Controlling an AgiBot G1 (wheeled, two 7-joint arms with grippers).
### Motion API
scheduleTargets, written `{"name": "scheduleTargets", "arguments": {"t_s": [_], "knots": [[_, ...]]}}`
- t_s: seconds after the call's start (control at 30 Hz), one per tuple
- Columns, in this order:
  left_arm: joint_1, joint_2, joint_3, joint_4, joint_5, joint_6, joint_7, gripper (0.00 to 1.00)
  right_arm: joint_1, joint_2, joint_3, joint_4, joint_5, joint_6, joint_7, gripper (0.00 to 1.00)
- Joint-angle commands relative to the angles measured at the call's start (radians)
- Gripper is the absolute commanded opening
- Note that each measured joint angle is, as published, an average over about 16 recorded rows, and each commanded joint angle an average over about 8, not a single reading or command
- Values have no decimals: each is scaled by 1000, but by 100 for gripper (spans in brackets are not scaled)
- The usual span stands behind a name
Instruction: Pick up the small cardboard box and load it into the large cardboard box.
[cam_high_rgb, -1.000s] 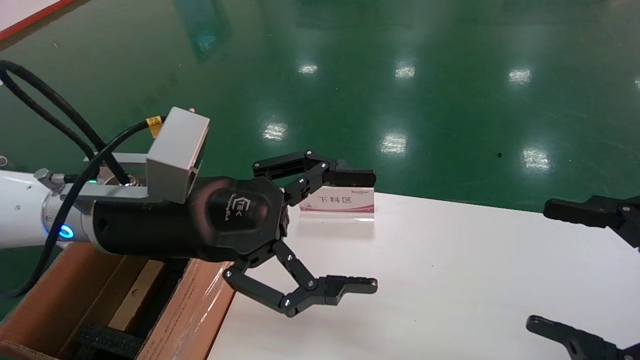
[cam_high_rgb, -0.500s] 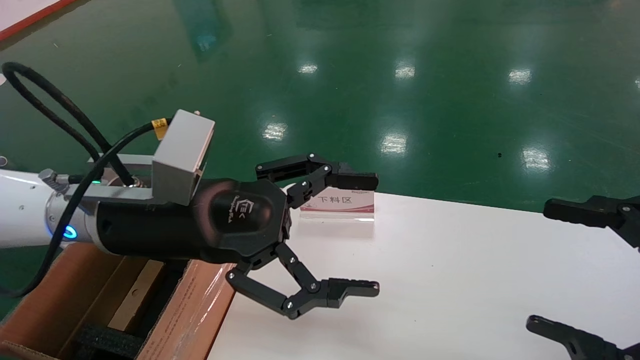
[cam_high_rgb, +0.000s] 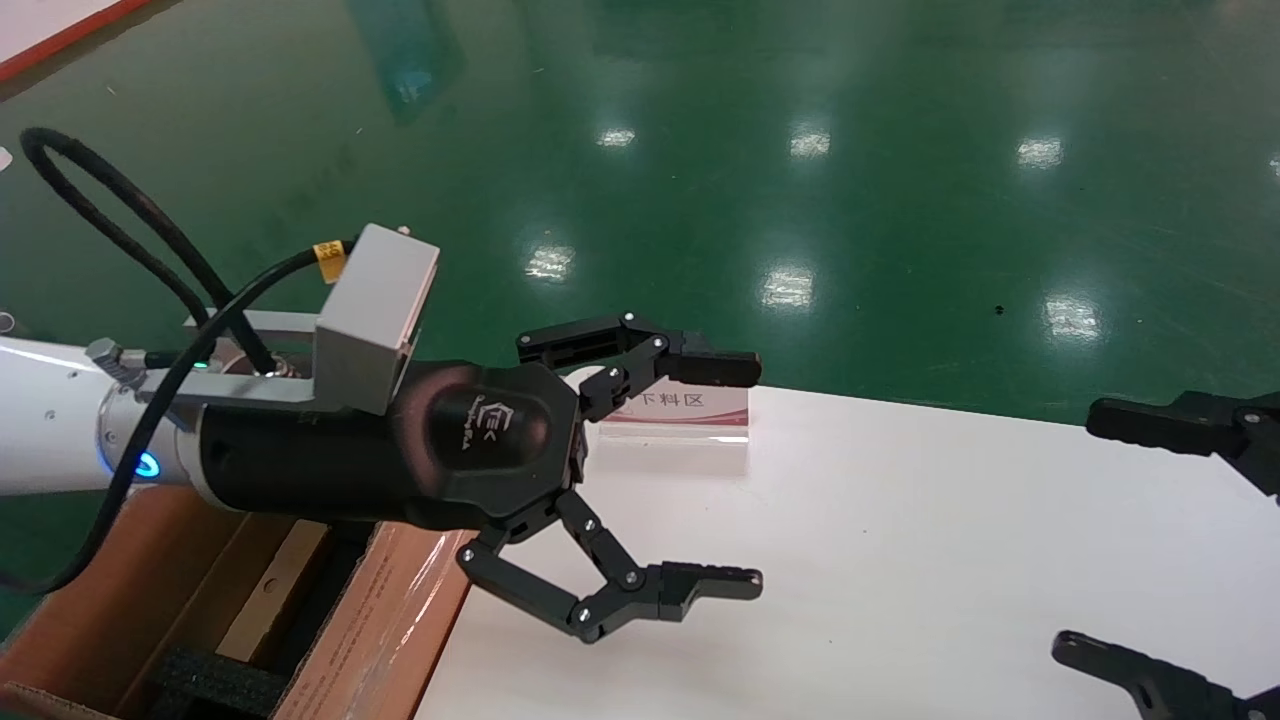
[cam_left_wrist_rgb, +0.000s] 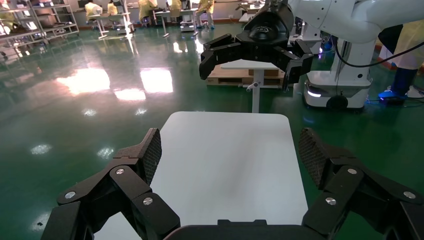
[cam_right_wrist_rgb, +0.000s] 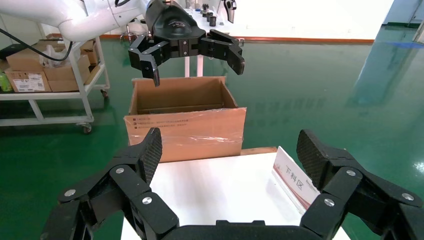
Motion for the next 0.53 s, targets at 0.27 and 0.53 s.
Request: {"name": "scheduleTargets", "arguments": {"t_s": [0.27, 0.53], "knots": [[-3, 0, 5, 1, 0, 0, 0, 100, 0, 0, 0, 0, 0, 0, 0, 100], [-3, 0, 5, 1, 0, 0, 1, 100, 0, 0, 0, 0, 0, 0, 0, 100]]}}
